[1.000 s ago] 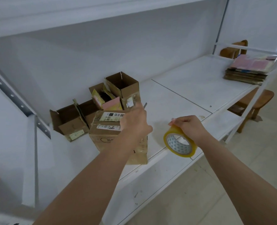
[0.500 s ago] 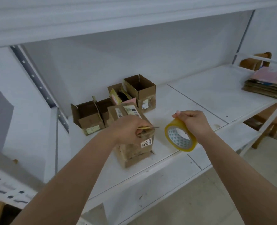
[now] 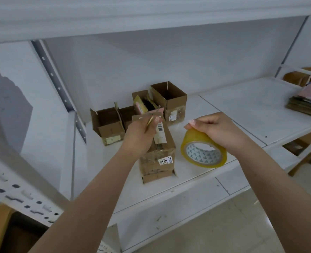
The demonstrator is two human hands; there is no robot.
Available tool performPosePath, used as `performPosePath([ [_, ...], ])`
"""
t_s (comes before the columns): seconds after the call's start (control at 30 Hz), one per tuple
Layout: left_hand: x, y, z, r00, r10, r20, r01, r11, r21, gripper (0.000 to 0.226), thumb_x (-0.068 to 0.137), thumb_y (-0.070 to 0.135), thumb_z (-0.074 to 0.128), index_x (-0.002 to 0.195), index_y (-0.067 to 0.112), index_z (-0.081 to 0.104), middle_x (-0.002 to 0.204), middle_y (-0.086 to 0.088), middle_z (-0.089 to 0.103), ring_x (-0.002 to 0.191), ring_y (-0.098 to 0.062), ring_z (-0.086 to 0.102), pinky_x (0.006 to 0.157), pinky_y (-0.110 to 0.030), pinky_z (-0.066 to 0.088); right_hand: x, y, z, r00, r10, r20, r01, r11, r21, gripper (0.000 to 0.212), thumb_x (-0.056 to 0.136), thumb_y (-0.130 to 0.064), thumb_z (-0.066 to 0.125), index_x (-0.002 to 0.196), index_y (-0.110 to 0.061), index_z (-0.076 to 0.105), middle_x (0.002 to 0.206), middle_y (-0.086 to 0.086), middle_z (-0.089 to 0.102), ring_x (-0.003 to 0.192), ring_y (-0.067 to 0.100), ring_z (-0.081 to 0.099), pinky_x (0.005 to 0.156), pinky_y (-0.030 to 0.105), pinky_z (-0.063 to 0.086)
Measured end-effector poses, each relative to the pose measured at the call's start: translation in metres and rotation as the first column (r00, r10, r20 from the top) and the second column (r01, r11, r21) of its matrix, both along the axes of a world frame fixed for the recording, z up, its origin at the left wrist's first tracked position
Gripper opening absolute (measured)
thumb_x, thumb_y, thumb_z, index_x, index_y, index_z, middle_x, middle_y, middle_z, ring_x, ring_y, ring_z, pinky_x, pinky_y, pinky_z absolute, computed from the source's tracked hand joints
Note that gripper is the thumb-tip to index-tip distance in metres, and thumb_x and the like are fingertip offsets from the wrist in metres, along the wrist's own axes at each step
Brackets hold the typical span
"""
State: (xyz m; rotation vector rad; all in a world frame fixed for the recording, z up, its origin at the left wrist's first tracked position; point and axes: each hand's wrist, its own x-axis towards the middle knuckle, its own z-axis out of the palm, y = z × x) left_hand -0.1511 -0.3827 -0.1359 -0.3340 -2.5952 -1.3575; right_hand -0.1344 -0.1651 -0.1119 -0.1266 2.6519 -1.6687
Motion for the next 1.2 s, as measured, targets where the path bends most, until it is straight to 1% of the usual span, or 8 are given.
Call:
performPosePath([
  [0.13,0.007,0.016,0.013,0.985,-0.037,0.170,-0.027,0.934,0.357,0.053,0.076,0.076,0.054,0.098,0.031,0.073,0.101,0.015,0.070,0.092,0.006,0.057,0.070,-0.017,0.036,0.007,-0.003,0.010,1.000,0.031,0.005,-0.031,0.998,0.050,0.019,0.090,-0.044,0.063,0.085,-0.036,0.079,0.087,-0.014,0.075,0.074,0.003,0.071,0.073,0.025,0.051],
  [0.2,0.009,0.020,0.017,0.978,-0.120,0.172,0.068,0.957,0.282,0.063,0.065,0.082,0.058,0.091,0.027,0.073,0.106,0.014,0.069,0.098,0.005,0.058,0.071,-0.016,0.036,0.010,-0.005,0.012,0.999,0.043,0.001,-0.042,0.997,0.059,0.018,0.089,-0.045,0.063,0.080,-0.042,0.078,0.084,-0.012,0.075,0.074,0.005,0.071,0.073,0.026,0.052],
  [0.33,0.010,0.024,0.018,0.986,-0.143,0.082,0.120,0.963,0.242,0.026,0.074,0.050,0.075,0.063,0.027,0.069,0.064,0.008,0.069,0.070,-0.002,0.066,0.064,-0.014,0.049,0.012,-0.011,0.015,0.997,0.072,-0.004,-0.072,0.994,0.079,0.030,0.091,-0.042,0.062,0.064,-0.048,0.073,0.069,-0.015,0.072,0.062,0.003,0.069,0.065,0.023,0.046],
  [0.5,0.012,0.011,0.018,0.989,-0.145,0.030,0.135,0.968,0.212,0.024,0.083,0.030,0.075,0.066,0.014,0.069,0.057,0.011,0.064,0.059,0.000,0.061,0.059,-0.007,0.046,0.009,-0.016,0.016,0.981,0.166,0.103,-0.175,0.980,0.092,0.021,0.082,-0.050,0.067,0.089,-0.034,0.078,0.083,-0.011,0.075,0.075,0.005,0.072,0.074,0.027,0.052],
  [0.63,0.017,0.000,0.012,1.000,-0.014,0.009,0.013,0.995,0.103,0.027,0.086,0.034,0.071,0.068,0.017,0.063,0.062,0.008,0.064,0.062,-0.004,0.061,0.065,-0.028,0.052,0.008,-0.019,0.017,0.953,0.221,0.209,-0.234,0.971,0.041,0.063,0.052,-0.068,0.069,0.105,-0.034,0.071,0.091,-0.006,0.075,0.079,0.011,0.072,0.070,0.025,0.053],
  [0.8,0.031,-0.019,-0.006,0.988,0.153,0.017,-0.154,0.985,0.081,0.030,0.090,0.040,0.065,0.066,0.024,0.055,0.058,0.019,0.060,0.055,0.002,0.055,0.055,-0.028,0.042,0.001,-0.008,0.015,0.953,0.226,0.202,-0.213,0.974,-0.083,0.063,0.047,-0.064,0.074,0.100,-0.030,0.074,0.093,-0.005,0.075,0.086,0.016,0.072,0.074,0.027,0.054],
  [0.93,0.038,-0.043,-0.018,0.953,0.302,0.038,-0.303,0.951,0.064,0.029,0.089,0.046,0.062,0.068,0.027,0.056,0.064,0.014,0.063,0.067,-0.002,0.061,0.060,-0.027,0.043,-0.006,0.003,0.011,0.951,0.220,0.218,-0.217,0.975,-0.041,0.056,0.047,-0.062,0.076,0.092,-0.028,0.076,0.079,-0.008,0.074,0.067,0.007,0.070,0.053,0.020,0.051],
  [1.2,0.049,-0.064,-0.048,0.886,0.456,0.090,-0.458,0.889,0.005,0.033,0.090,0.050,0.058,0.074,0.021,0.058,0.067,0.008,0.063,0.068,-0.014,0.060,0.057,-0.024,0.039,-0.016,0.021,-0.008,0.993,0.083,0.081,-0.102,0.961,0.256,0.040,0.056,-0.063,0.075,0.074,-0.028,0.071,0.071,-0.001,0.071,0.062,0.012,0.068,0.053,0.020,0.048],
])
